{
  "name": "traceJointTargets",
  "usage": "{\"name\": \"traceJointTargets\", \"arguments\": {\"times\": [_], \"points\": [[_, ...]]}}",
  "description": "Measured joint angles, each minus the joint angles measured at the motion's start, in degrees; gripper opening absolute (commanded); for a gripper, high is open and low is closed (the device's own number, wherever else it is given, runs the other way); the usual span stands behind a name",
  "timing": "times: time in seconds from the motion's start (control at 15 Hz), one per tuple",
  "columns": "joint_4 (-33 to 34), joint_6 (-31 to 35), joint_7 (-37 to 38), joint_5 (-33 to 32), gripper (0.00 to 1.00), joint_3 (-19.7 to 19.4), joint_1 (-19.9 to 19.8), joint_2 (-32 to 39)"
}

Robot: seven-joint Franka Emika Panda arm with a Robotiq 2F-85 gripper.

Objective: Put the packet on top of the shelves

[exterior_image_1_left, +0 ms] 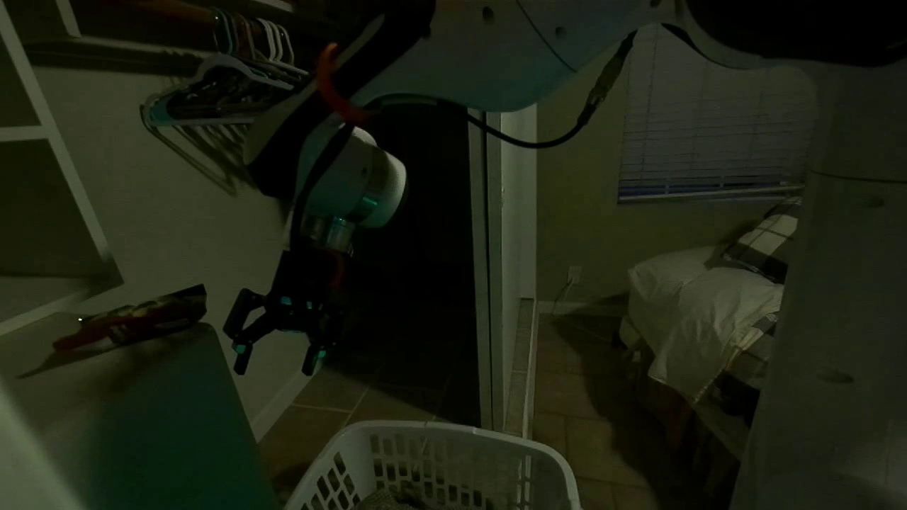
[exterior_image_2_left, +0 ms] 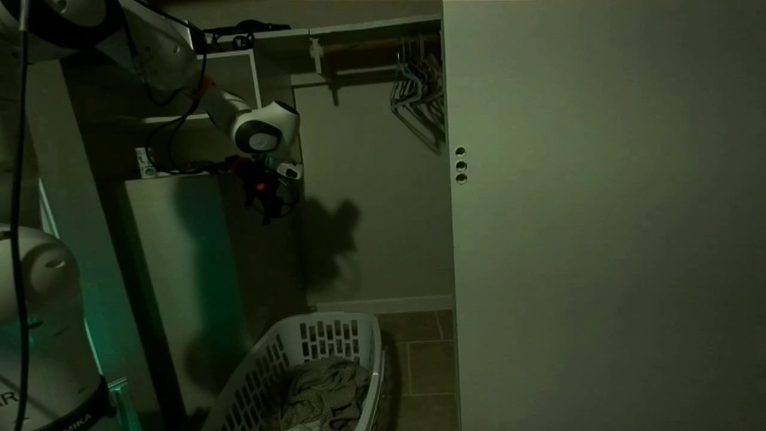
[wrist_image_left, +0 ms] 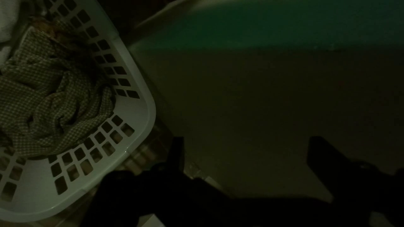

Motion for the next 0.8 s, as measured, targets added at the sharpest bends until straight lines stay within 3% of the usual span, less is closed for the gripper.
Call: {"name": "traceJointTargets", "arguments": {"times": [0.6,0.8], "points": [[0.04,0.0,-0.41,-0.33,1.0,0.0,-0.02,0.04],[2.58,-1.03,-5.05,-0.43,1.0,0.2,-0.02,1.13]]}}
